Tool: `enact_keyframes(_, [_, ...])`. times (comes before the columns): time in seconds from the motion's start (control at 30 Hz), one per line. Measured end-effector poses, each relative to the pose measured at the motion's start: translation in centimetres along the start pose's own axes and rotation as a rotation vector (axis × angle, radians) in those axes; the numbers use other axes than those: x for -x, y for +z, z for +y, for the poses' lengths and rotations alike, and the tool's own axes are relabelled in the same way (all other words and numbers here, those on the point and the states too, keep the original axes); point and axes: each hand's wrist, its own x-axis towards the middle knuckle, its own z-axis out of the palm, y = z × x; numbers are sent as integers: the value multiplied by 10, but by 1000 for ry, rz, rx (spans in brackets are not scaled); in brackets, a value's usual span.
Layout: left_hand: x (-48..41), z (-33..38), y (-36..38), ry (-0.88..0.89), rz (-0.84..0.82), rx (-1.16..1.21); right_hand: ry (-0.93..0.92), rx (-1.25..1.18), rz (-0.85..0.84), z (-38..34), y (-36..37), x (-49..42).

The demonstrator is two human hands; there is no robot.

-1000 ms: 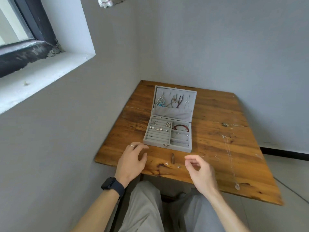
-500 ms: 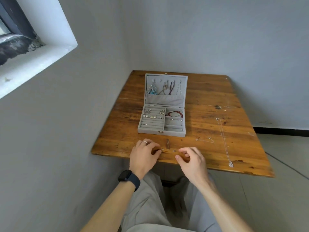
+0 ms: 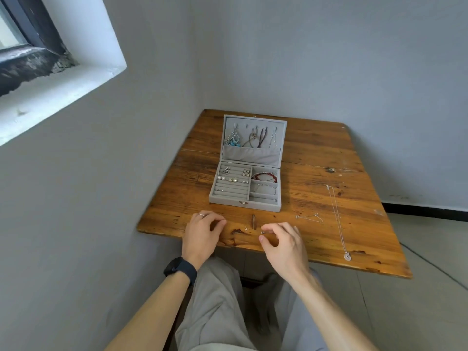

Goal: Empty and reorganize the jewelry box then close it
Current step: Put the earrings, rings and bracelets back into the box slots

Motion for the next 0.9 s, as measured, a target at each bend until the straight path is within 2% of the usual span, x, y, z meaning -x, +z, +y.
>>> enact_keyframes(0.07, [-1, -9, -4, -79, 40, 136, -64, 58, 11, -10, 3, -9])
enact_keyframes(0.13, [-1, -15, -7, -106, 52, 174, -120, 101, -7, -17, 5, -17])
enact_keyframes(0.27, [3, -17, -2, -97, 62, 158, -169, 208, -81, -19, 9, -29])
enact_keyframes(0.57, [-22, -22, -4, -14, 182, -37, -262, 280, -74, -22, 15, -36])
enact_keyframes(0.67, [-37, -31, -8, -12, 180, -89, -293, 253, -89, -26, 15, -38])
enact_keyframes(0.8, [-39, -39, 0, -31, 167, -69, -250, 109, -88, -38, 13, -63])
enact_keyframes(0.9, [-39, -39, 5, -29, 196, -38, -220, 89, -77, -50, 16, -97])
